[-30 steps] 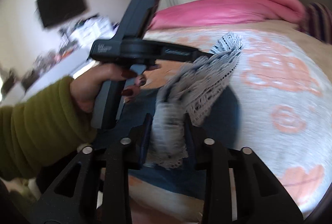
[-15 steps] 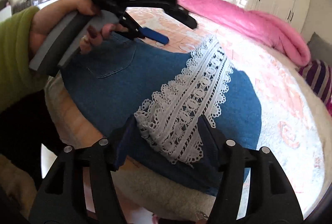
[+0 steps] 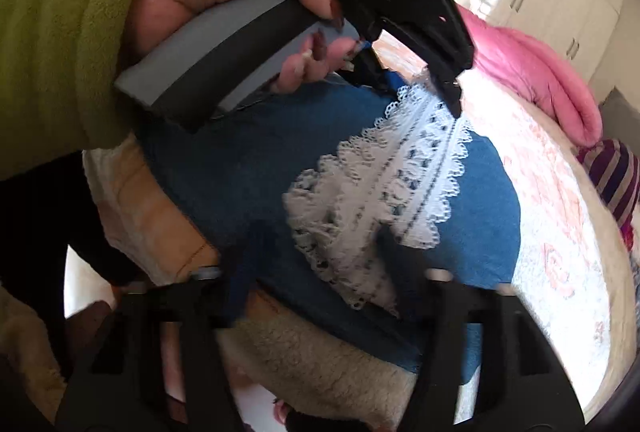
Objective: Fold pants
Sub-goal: 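Lift the lace edge with both grippers and fold it over the denim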
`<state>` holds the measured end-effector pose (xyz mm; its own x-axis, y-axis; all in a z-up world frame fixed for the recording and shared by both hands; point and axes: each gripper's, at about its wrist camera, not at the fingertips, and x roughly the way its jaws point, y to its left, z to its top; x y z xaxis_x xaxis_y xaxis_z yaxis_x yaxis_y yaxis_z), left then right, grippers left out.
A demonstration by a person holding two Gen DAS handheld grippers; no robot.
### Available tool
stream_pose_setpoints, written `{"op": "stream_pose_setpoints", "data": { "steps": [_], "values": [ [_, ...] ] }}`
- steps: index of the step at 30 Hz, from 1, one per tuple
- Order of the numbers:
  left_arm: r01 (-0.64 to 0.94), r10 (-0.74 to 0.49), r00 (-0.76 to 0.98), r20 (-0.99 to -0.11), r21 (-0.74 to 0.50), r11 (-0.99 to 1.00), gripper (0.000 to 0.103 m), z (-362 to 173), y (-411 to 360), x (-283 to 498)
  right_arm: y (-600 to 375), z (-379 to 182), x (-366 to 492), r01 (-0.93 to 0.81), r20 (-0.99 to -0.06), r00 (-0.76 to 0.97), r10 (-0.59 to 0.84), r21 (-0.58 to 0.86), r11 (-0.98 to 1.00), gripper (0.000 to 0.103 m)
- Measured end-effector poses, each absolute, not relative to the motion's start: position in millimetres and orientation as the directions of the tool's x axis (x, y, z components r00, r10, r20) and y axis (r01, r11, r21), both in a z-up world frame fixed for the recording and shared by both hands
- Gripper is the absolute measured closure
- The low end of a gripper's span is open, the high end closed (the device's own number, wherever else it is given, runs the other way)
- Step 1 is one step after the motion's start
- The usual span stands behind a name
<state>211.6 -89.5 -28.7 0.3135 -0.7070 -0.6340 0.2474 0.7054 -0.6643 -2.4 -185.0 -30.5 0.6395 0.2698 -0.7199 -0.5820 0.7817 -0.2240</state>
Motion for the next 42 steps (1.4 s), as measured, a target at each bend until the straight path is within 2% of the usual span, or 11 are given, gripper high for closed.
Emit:
{"op": "stream_pose_setpoints", "data": {
  "steps": [2, 3, 9, 13, 18, 22, 27, 29, 34, 38, 42],
  "values": [
    [0.268, -0.703, 0.317, -0.637, -0.651, 0.71, 0.085, -24.7, -93.1, 211.3, -201.3, -24.6, 7.7, -0.564, -0.722, 0.618, 0.312, -0.131, 0.815, 0.086],
    [0.277, -0.705, 0.321, -0.633, -0.649, 0.709, 0.085, -21.7, -94.1, 210.3, -210.3, -21.2, 10.4, -0.558, -0.716, 0.604, 0.35, -0.066, 0.827, 0.088],
    [0.327, -0.727, 0.37, -0.578, -0.652, 0.684, 0.085, 8.9, -73.7, 193.1, -241.9, -0.9, 14.2, -0.582, -0.605, 0.548, 0.578, 0.22, 0.783, 0.091],
    [0.331, -0.711, 0.392, -0.584, -0.632, 0.701, 0.085, 14.8, -48.3, 180.1, -225.5, 4.9, 4.8, -0.66, -0.584, 0.529, 0.616, 0.173, 0.731, 0.091],
    [0.261, -0.674, 0.386, -0.63, -0.626, 0.735, 0.085, -14.9, -25.3, 176.5, -197.0, -7.0, 5.3, -0.704, -0.667, 0.483, 0.567, 0.09, 0.705, 0.09],
    [0.207, -0.667, 0.386, -0.637, -0.645, 0.736, 0.083, -38.5, -16.2, 180.4, -188.9, -14.5, 9.2, -0.718, -0.694, 0.45, 0.562, 0.093, 0.69, 0.083],
    [0.215, -0.659, 0.416, -0.626, -0.637, 0.74, 0.083, -31.3, -16.6, 183.7, -189.4, -9.3, 13.4, -0.706, -0.667, 0.437, 0.603, 0.161, 0.69, 0.083],
    [0.218, -0.652, 0.423, -0.63, -0.628, 0.747, 0.083, -28.4, -17.9, 185.2, -183.0, -16.4, 10.0, -0.709, -0.671, 0.442, 0.595, 0.145, 0.69, 0.083],
    [0.211, -0.618, 0.424, -0.661, -0.592, 0.778, 0.08, -36.4, -15.8, 180.1, -180.7, -28.0, 2.3, -0.741, -0.685, 0.407, 0.604, 0.14, 0.657, 0.066],
    [0.232, -0.596, 0.463, -0.656, -0.559, 0.796, 0.063, -26.0, -9.9, 166.2, -201.6, -20.6, 0.7, -0.729, -0.656, 0.403, 0.638, 0.191, 0.657, 0.056],
    [0.245, -0.548, 0.531, -0.647, -0.501, 0.83, 0.062, -4.7, 0.2, 148.0, -230.1, -5.3, 2.0, -0.667, -0.599, 0.504, 0.622, 0.187, 0.721, 0.053]
  ]
}}
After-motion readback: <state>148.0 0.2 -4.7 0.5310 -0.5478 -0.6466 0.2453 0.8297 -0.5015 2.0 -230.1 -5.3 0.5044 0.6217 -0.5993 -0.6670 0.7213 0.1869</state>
